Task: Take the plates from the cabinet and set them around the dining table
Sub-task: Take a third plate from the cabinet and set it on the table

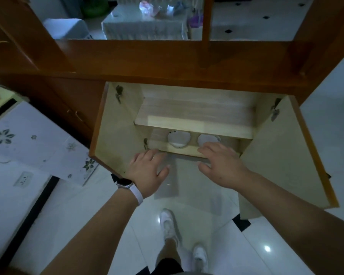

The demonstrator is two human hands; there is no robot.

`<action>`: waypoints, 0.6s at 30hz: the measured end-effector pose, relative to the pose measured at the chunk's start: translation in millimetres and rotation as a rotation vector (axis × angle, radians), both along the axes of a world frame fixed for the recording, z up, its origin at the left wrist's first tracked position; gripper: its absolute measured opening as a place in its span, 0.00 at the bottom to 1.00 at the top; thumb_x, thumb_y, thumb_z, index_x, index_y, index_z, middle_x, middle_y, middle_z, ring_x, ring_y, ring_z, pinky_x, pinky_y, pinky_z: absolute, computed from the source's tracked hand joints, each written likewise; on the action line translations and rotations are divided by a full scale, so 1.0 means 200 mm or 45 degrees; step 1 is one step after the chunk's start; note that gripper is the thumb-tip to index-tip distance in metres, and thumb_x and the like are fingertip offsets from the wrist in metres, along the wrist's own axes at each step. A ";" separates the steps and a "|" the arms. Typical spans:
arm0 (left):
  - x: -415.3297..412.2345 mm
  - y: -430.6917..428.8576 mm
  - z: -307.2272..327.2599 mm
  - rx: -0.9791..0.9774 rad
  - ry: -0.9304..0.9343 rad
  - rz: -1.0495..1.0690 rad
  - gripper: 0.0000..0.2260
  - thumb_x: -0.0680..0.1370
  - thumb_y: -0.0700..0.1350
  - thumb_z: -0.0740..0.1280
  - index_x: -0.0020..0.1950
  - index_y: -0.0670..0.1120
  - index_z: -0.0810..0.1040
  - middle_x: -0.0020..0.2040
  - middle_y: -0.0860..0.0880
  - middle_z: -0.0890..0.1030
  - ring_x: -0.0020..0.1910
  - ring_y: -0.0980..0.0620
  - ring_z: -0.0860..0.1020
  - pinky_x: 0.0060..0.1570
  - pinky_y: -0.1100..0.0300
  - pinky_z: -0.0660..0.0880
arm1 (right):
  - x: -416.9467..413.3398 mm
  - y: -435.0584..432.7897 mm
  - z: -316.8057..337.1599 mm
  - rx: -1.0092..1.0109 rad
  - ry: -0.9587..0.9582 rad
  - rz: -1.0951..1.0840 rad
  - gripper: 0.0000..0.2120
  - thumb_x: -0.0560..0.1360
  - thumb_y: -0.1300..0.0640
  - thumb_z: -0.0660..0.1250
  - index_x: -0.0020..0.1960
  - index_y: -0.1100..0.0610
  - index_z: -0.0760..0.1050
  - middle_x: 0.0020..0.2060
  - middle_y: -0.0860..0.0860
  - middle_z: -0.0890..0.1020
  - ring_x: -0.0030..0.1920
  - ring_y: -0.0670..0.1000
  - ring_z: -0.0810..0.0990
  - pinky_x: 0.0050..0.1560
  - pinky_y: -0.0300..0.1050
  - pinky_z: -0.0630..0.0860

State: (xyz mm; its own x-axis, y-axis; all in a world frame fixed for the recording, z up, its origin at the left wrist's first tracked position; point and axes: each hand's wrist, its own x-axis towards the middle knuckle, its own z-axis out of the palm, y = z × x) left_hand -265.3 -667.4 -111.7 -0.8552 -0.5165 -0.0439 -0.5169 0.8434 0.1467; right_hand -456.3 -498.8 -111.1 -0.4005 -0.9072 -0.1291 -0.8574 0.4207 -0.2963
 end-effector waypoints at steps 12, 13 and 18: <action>-0.43 -0.61 -0.39 0.142 -0.036 -0.138 0.25 0.74 0.59 0.53 0.64 0.49 0.77 0.62 0.44 0.78 0.60 0.43 0.75 0.60 0.48 0.68 | -0.33 -0.47 -0.15 0.092 0.004 -0.131 0.34 0.72 0.35 0.45 0.70 0.49 0.69 0.71 0.46 0.69 0.70 0.50 0.65 0.66 0.45 0.60; -0.45 -0.68 -0.43 0.165 -0.052 -0.138 0.26 0.73 0.58 0.53 0.63 0.48 0.77 0.62 0.44 0.78 0.59 0.42 0.75 0.60 0.47 0.68 | -0.35 -0.53 -0.16 0.095 0.019 -0.127 0.32 0.73 0.36 0.48 0.70 0.49 0.69 0.71 0.46 0.69 0.70 0.50 0.65 0.66 0.45 0.60; -0.57 -0.94 -0.56 0.283 -0.005 -0.042 0.28 0.72 0.59 0.53 0.65 0.47 0.76 0.63 0.43 0.77 0.61 0.41 0.74 0.60 0.48 0.68 | -0.45 -0.78 -0.24 0.105 0.037 -0.141 0.23 0.77 0.42 0.57 0.67 0.53 0.73 0.66 0.50 0.74 0.66 0.54 0.70 0.63 0.48 0.64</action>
